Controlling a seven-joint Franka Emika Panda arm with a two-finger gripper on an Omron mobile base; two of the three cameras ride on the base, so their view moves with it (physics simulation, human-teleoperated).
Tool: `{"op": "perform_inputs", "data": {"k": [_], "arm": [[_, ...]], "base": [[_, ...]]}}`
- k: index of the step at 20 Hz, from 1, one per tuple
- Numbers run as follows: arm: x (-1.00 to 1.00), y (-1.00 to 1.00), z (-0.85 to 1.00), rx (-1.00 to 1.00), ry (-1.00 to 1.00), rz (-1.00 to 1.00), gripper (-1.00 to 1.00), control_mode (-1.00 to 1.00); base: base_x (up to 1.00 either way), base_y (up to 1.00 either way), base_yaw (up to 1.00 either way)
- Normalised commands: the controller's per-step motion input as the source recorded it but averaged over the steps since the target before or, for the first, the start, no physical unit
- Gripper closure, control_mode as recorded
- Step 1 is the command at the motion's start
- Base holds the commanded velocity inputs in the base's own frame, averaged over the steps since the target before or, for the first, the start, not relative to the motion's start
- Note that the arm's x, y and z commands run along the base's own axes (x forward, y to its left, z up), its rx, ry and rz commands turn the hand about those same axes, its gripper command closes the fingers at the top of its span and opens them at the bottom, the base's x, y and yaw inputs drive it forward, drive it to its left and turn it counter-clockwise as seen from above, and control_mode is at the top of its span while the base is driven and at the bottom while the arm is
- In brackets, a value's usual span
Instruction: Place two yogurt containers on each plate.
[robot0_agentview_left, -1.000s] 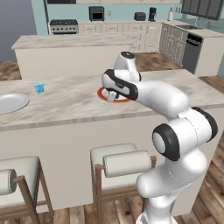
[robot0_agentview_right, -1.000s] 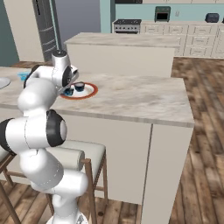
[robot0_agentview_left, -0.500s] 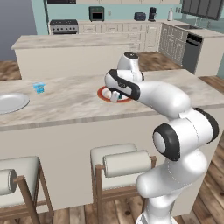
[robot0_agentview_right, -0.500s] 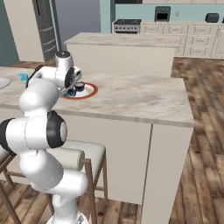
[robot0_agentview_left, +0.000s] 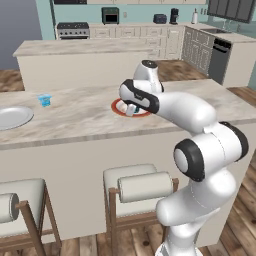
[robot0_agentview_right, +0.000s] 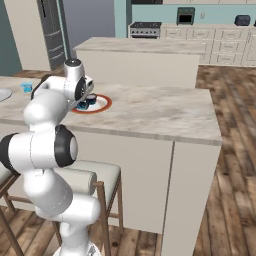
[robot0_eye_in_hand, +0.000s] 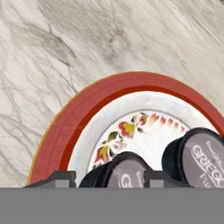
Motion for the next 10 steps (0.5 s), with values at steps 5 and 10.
{"op": "perform_inputs", "data": {"k": [5,10], "arm": [[0.02,0.0,0.0,0.0,0.0,0.0,-1.0,-1.0],[0.0,0.0,0.02,0.0,0.0,0.0,-1.0,-1.0]], "base": [[0.0,0.0,0.0],[0.0,0.0,0.0]]}}
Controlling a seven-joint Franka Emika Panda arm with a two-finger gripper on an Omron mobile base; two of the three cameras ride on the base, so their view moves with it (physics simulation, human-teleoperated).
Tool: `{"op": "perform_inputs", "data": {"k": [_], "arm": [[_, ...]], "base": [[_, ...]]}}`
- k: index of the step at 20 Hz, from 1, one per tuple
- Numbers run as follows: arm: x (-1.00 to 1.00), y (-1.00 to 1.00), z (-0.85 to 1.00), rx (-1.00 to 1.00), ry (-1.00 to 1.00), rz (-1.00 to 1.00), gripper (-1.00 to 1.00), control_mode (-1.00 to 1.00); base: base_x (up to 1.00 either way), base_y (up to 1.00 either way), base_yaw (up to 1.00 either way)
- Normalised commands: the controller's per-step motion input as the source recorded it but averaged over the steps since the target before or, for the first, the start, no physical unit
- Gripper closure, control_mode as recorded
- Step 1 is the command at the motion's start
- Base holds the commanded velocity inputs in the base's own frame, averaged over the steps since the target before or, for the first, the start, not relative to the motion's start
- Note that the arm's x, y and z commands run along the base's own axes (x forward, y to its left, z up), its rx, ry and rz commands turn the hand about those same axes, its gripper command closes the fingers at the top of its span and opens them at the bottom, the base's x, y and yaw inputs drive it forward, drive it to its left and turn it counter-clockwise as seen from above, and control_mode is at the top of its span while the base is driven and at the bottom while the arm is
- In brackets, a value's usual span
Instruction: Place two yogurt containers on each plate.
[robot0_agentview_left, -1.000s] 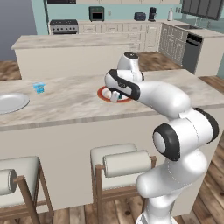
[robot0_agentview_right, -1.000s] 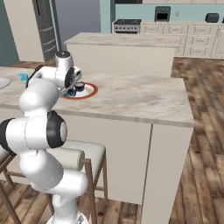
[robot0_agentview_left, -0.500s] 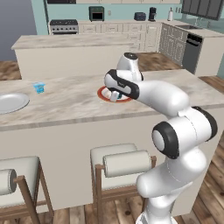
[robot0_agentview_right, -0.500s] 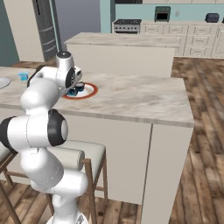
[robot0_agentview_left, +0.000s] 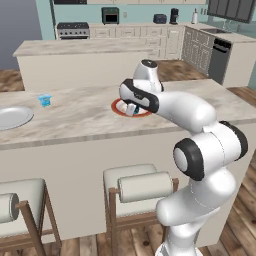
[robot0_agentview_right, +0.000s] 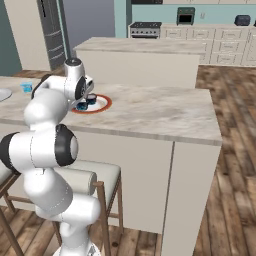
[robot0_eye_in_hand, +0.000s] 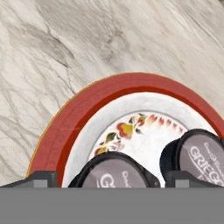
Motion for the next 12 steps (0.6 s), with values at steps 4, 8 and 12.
{"op": "perform_inputs", "data": {"k": [4,8,12], "arm": [[0.06,0.0,0.15,0.0,0.0,0.0,-1.0,-1.0],[0.0,0.0,0.38,0.0,0.0,0.0,-1.0,-1.0],[-0.34,0.0,0.45,0.02,0.0,-0.06,-1.0,-1.0]], "base": [[0.0,0.0,0.0],[0.0,0.0,0.0],[0.0,0.0,0.0]]}}
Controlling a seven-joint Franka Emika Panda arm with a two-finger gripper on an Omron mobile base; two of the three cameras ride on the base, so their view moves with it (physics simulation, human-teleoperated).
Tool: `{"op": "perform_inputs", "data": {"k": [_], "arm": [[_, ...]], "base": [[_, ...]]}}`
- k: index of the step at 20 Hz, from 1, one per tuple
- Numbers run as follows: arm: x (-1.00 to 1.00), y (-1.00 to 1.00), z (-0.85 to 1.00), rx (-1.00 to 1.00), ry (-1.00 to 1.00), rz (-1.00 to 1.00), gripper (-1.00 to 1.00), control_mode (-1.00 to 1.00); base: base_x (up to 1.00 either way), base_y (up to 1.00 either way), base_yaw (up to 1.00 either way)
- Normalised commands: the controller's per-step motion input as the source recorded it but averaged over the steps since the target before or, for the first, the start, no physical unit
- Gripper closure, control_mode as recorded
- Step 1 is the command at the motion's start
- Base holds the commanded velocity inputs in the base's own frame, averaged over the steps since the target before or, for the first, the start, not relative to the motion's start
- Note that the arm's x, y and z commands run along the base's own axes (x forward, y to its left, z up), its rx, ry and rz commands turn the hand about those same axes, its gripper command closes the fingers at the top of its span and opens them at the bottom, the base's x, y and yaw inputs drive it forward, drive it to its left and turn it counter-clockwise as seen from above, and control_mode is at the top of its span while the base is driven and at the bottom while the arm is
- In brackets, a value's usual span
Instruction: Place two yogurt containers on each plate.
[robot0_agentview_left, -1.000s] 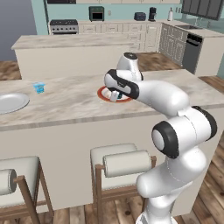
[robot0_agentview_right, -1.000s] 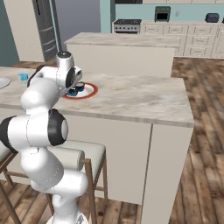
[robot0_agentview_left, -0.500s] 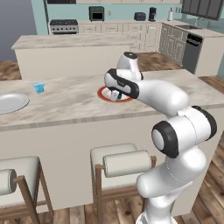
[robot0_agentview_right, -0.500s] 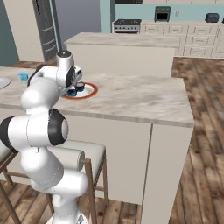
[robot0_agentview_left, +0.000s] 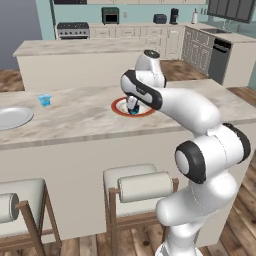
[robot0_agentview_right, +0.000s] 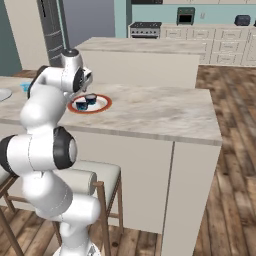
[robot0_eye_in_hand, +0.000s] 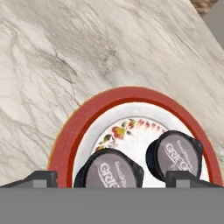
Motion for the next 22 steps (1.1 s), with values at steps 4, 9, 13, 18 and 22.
{"op": "perform_inputs", "data": {"k": [4,9,13,18,22], "arm": [[-0.47,0.01,0.53,0.04,0.0,-0.34,-1.0,-1.0],[-0.47,0.0,0.32,0.24,0.15,-0.85,-1.0,-1.0],[-0.55,0.0,0.32,0.33,0.25,-0.77,-1.0,-1.0],[-0.68,-0.03,0.3,0.45,0.31,-0.66,-1.0,-1.0],[-0.91,0.0,0.04,0.19,0.04,-0.45,-1.0,-1.0]], "base": [[0.0,0.0,0.0],[0.0,0.0,0.0],[0.0,0.0,0.0],[0.0,0.0,0.0],[0.0,0.0,0.0]]}}
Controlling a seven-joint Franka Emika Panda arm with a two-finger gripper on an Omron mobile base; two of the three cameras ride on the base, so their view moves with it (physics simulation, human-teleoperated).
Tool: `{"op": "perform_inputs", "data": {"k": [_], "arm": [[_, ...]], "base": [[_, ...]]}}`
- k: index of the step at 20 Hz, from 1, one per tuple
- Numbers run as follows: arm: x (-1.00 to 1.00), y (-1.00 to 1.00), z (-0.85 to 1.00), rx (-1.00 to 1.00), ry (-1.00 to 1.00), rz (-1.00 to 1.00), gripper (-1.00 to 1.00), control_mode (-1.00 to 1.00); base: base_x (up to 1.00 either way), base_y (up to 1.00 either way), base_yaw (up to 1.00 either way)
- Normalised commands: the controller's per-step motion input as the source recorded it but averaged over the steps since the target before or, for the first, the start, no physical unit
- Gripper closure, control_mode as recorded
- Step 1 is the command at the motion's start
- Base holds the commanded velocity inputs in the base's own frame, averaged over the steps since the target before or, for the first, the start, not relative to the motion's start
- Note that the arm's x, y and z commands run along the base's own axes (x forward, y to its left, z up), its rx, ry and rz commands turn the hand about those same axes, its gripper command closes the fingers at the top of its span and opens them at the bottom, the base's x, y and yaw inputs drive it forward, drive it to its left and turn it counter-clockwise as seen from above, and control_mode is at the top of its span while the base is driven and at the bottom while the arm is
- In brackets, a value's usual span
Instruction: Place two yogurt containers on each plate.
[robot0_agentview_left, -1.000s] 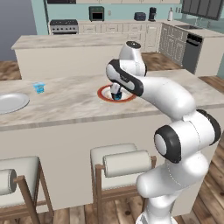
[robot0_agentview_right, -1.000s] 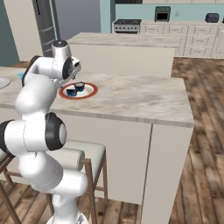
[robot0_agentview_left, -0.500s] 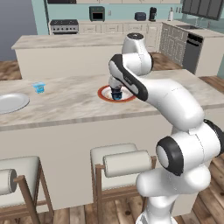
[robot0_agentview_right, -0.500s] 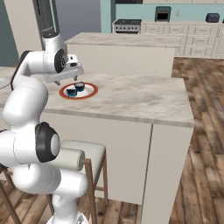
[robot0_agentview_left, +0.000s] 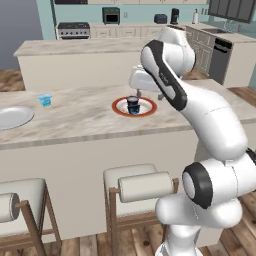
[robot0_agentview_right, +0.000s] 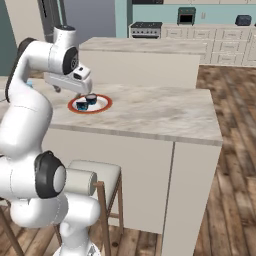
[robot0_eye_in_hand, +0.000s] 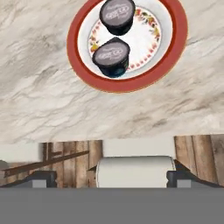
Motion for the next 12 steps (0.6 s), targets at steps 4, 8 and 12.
{"op": "perform_inputs", "data": {"k": [4,8,12], "arm": [[-0.91,0.01,0.0,0.01,-0.1,-0.27,-1.0,-1.0],[-0.87,0.01,-0.02,-0.07,-0.1,-0.16,-1.0,-1.0],[-0.17,0.0,-0.03,-0.12,0.0,0.0,-1.0,-1.0]], "base": [[0.0,0.0,0.0],[0.0,0.0,0.0],[0.0,0.0,0.0]]}}
